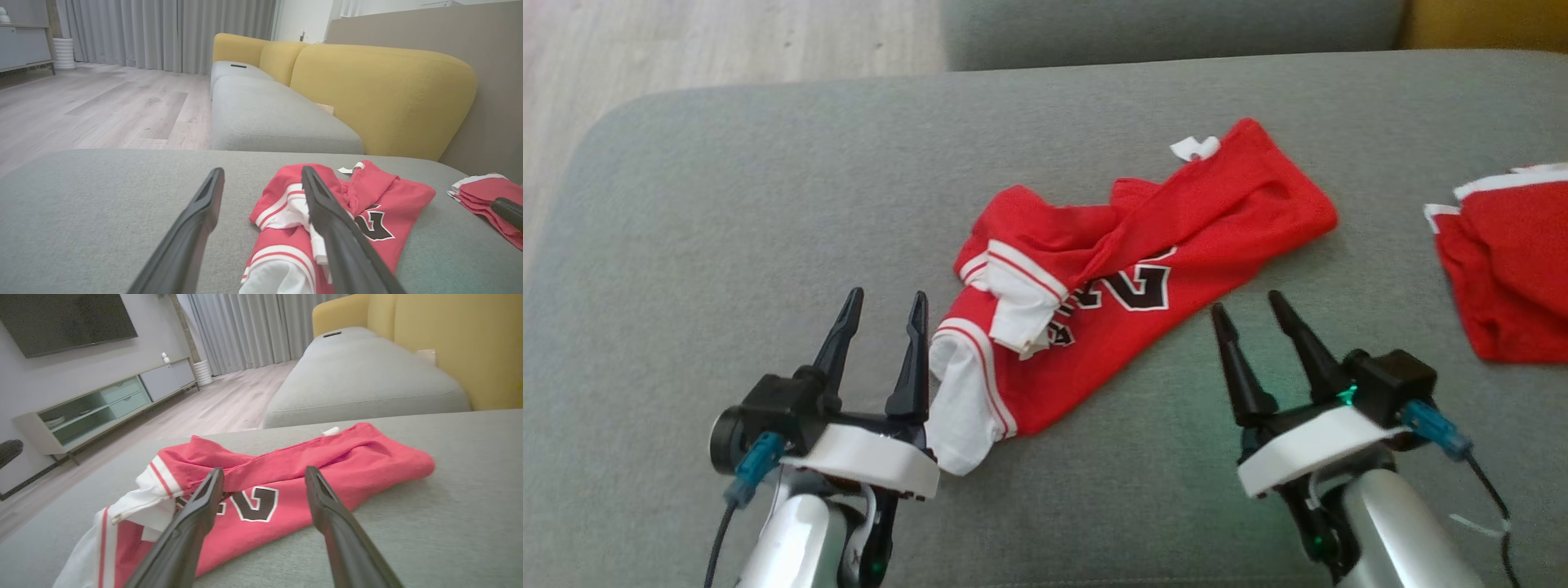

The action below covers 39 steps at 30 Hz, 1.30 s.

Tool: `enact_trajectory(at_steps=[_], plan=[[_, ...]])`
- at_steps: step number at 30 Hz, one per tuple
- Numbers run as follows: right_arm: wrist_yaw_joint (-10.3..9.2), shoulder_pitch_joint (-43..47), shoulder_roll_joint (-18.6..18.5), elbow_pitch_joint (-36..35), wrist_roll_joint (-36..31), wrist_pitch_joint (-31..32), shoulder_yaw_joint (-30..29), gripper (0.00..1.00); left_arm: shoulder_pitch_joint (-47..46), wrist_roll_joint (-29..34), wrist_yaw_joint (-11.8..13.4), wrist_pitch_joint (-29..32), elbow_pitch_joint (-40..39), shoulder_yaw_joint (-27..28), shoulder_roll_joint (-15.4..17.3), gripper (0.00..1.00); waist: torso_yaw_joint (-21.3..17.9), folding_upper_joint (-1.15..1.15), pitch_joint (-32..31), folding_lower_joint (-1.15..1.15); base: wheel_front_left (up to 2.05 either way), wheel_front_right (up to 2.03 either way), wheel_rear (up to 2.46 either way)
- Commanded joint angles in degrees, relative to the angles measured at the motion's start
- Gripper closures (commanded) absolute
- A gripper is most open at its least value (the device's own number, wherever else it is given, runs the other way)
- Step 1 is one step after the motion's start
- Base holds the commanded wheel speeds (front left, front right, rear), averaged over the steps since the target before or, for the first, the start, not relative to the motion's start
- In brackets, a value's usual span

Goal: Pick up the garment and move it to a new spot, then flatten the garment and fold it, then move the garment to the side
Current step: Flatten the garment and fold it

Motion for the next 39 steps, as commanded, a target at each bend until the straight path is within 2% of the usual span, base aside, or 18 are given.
enact_trajectory(at_steps=[1, 6, 17, 33, 34, 35, 39], plan=[[-0.05, -2.86, 0.44, -2.29, 0.85, 0.39, 2.02, 0.0, -2.4, 0.29, -0.09, -0.35, -2.02, 1.46, 0.26, 0.0, 1.16, 0.0, 0.46, 0.0, 0.0, 0.0, 0.0], [-0.05, -4.69, 0.6, -1.73, 4.79, 2.71, 5.77, 0.0, -2.73, 0.1, 0.02, -0.35, -1.92, 0.84, 0.26, 0.0, 3.91, 0.0, 0.91, 0.0, 0.0, 0.0, 0.0], [-0.05, -9.56, 0.59, 5.49, 17.56, 10.41, 13.35, 0.0, -3.01, -0.65, 0.34, -0.35, -1.71, -0.48, 0.26, 0.0, 9.64, 0.0, 2.1, 0.0, 0.0, 0.0, 0.0], [-0.05, -15.81, 0.37, 11.8, 27.92, 11.45, 18.04, 0.0, -4.08, -1.46, 1.26, -0.35, -1.68, -2.75, 0.26, 0.0, 14.34, 0.0, 4.6, 0.0, 0.0, 0.0, 0.0], [-0.05, -16.27, 0.3, 11.91, 28.32, 11.16, 18.31, 0.54, -4.09, -1.48, 1.32, -0.35, -1.69, -2.77, 0.26, 0.0, 14.4, 0.0, 4.68, 0.0, 0.0, 0.0, 0.0], [-0.05, -16.79, 0.17, 11.91, 28.54, 10.62, 18.58, 1.0, -4.07, -1.51, 1.38, -0.35, -1.69, -2.77, 0.26, 0.0, 14.43, 0.0, 4.74, 0.0, 0.0, 0.0, 0.0], [-0.05, -18.32, -0.53, 11.99, 29.01, 8.36, 19.47, 1.0, -3.65, -1.37, 1.61, -0.35, -1.44, -2.48, 0.26, 0.0, 13.91, 0.0, 4.34, 0.0, 0.0, 0.0, 0.0]])
